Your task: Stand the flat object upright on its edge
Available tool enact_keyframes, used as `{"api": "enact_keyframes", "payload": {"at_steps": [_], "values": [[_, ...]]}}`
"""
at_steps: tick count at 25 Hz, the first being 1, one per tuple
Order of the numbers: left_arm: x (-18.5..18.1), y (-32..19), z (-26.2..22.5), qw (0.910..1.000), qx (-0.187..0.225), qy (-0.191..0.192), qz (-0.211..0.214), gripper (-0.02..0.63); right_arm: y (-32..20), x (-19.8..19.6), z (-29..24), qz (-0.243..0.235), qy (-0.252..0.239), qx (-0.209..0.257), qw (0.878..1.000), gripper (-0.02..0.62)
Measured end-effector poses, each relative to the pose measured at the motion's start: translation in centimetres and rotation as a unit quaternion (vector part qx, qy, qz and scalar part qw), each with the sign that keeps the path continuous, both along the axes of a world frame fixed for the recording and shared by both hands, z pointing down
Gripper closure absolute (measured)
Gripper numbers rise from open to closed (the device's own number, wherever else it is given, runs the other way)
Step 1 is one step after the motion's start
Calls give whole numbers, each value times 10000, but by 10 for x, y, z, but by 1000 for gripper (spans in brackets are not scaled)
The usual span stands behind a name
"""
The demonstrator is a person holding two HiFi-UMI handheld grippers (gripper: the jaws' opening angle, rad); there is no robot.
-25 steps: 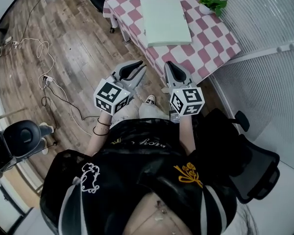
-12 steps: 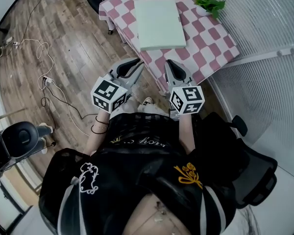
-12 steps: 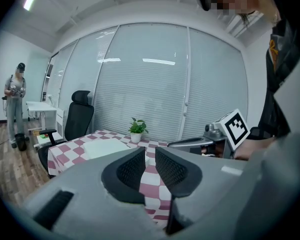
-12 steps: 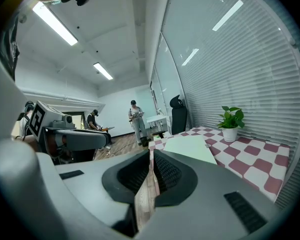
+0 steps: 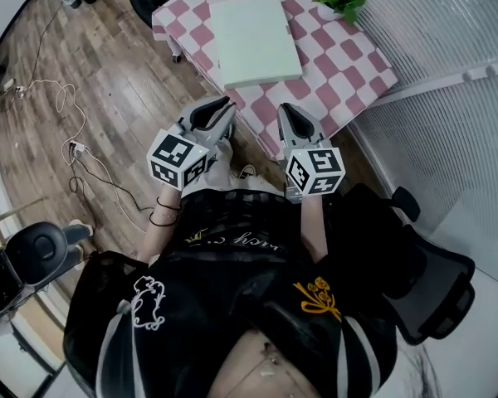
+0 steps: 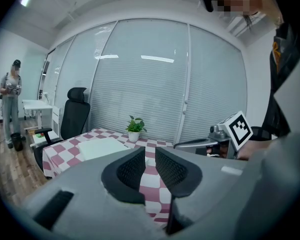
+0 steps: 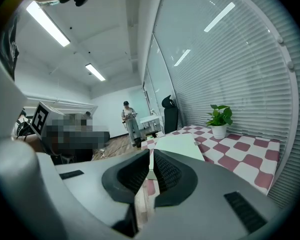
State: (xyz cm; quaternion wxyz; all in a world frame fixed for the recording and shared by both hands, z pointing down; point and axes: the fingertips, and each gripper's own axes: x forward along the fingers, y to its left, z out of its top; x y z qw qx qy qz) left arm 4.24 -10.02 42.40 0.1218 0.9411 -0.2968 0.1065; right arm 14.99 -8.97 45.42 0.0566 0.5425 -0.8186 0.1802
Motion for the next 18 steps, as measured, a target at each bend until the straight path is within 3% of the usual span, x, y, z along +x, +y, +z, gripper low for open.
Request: {"api": "enact_keyframes", "payload": {"at_steps": [7, 18], "values": [[14, -35, -4, 9997, 85, 30, 215, 534, -27, 26, -5, 353, 102, 21, 9993, 566], [-3, -105, 1, 9999, 68, 33, 134, 534, -79, 32, -15, 533, 277, 51, 9982, 566]]}}
